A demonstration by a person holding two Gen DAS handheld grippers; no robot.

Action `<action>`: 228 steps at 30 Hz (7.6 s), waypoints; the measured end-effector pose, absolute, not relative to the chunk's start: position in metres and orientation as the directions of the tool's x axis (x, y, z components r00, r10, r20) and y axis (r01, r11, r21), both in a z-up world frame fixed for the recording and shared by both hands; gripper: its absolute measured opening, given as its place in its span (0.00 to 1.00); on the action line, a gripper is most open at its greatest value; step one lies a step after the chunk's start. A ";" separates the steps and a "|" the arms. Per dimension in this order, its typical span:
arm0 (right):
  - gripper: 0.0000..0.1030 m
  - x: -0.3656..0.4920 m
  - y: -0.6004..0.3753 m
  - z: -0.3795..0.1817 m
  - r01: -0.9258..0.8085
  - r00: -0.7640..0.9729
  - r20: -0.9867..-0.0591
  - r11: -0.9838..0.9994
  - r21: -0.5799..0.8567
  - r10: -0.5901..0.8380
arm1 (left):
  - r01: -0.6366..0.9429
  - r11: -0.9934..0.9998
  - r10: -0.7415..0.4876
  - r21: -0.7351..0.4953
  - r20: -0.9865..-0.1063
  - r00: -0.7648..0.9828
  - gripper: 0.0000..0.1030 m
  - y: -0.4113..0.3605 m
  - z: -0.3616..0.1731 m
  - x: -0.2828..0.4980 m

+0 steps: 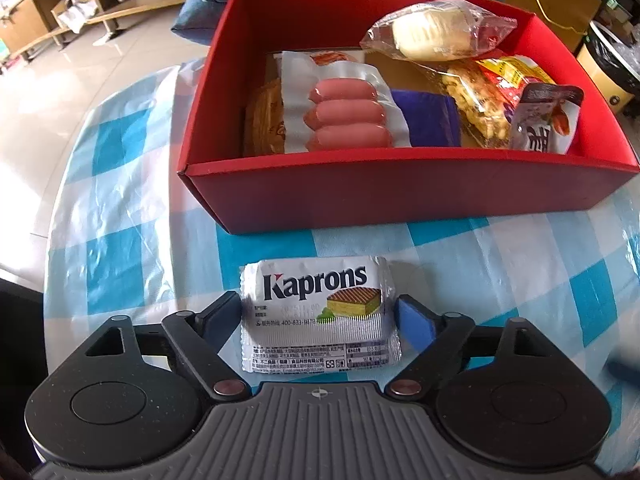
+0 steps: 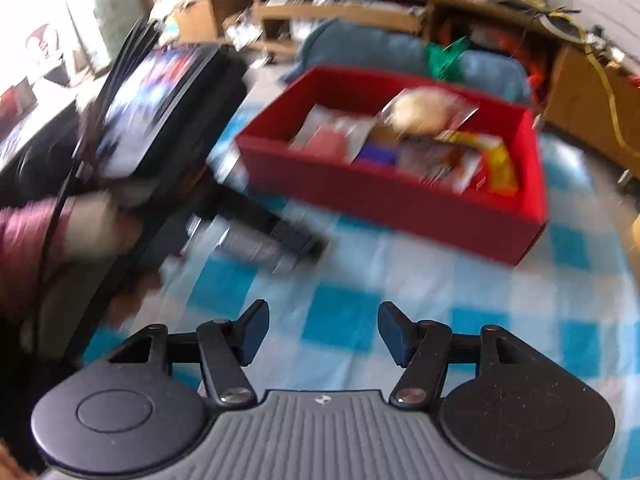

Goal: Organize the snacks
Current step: 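Grasp Kaprons packet with left tool while right tool grasps red-white stick packet, then carry Kaprons packet to red box with left tool while right tool carries stick packet, then open left tool releasing Kaprons packet while right tool releases stick packet in box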

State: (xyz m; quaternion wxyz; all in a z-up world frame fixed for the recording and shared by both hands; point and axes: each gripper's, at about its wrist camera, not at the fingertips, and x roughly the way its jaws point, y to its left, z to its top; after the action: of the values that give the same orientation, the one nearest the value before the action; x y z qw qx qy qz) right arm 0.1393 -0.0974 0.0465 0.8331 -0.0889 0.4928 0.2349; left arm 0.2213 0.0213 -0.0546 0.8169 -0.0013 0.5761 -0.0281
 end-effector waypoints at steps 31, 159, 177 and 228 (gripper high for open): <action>0.49 0.081 -0.088 -0.001 -0.472 0.311 -0.940 0.881 -0.023 0.143 | 0.057 0.997 -0.076 -0.060 -0.941 0.329 0.79 0.034 -0.054 0.197; 0.41 0.176 -0.158 0.082 -0.243 0.660 -0.734 0.970 -0.002 0.164 | 0.041 0.996 -0.092 -0.084 -0.822 0.561 0.66 0.025 0.021 0.181; 0.41 0.243 -0.148 0.088 -0.267 0.684 -0.705 0.964 -0.001 0.189 | -0.013 0.999 -0.033 -0.051 -0.801 0.598 0.66 0.016 0.030 0.238; 0.46 0.302 -0.139 0.067 -0.235 0.626 -0.752 0.969 0.070 0.206 | -0.072 0.997 0.040 0.000 -0.832 0.554 0.80 0.010 0.012 0.284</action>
State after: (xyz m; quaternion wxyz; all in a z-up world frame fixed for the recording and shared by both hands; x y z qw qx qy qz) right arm 0.3020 -0.1390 0.0667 0.9016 -0.0175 0.4145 0.1224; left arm 0.2837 0.0104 0.0124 0.8813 -0.0168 0.4711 0.0318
